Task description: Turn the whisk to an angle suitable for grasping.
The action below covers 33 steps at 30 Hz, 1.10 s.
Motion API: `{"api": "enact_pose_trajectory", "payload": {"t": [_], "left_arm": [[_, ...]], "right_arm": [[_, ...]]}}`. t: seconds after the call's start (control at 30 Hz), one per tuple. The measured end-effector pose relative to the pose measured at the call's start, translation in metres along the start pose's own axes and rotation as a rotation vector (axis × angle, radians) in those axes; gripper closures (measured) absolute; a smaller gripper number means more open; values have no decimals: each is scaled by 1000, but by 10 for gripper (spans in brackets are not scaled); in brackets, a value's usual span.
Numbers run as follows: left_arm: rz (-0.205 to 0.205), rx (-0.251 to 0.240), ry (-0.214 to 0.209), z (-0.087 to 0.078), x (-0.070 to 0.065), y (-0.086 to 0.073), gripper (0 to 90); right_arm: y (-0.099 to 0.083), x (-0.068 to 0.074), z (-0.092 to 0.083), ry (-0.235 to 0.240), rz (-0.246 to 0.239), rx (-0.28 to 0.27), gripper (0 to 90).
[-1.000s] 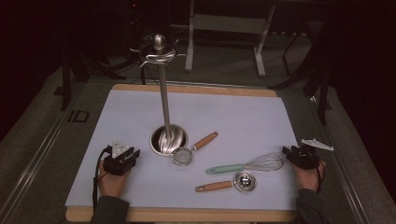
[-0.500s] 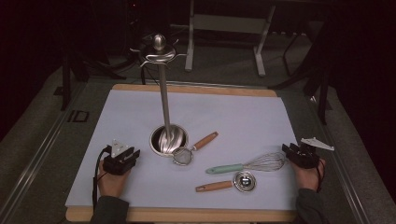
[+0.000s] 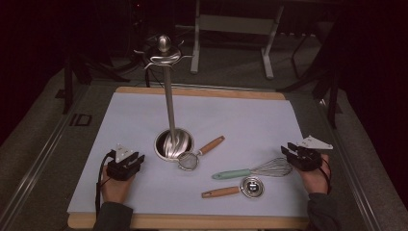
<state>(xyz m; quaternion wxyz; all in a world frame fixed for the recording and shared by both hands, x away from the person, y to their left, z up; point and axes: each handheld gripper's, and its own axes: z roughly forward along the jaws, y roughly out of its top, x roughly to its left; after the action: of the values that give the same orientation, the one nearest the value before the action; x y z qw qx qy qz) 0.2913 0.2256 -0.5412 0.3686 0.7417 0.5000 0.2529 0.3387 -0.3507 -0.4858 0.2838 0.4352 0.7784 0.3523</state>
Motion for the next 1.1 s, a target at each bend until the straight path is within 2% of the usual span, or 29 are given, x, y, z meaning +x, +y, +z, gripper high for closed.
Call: {"api": "enact_pose_trajectory", "payload": {"t": [0.27, 0.6, 0.77, 0.8, 0.93, 1.03, 1.1], "left_arm": [[4, 5, 2, 0, 0, 0, 692], [4, 8, 4, 0, 0, 0, 690], [4, 8, 4, 0, 0, 0, 690], [4, 8, 5, 0, 0, 0, 689], [5, 10, 5, 0, 0, 0, 689], [5, 10, 6, 0, 0, 0, 689], [5, 10, 7, 1, -1, 0, 685]], "right_arm": [[12, 22, 6, 79, -107, 26, 669], [23, 62, 13, 171, -274, 98, 666], [25, 76, 17, 202, -319, 118, 645], [25, 83, 18, 233, -338, 129, 615], [23, 92, 18, 336, -359, 124, 558], [22, 98, 17, 386, -382, 131, 522], [21, 103, 19, 395, -403, 156, 521]]}}
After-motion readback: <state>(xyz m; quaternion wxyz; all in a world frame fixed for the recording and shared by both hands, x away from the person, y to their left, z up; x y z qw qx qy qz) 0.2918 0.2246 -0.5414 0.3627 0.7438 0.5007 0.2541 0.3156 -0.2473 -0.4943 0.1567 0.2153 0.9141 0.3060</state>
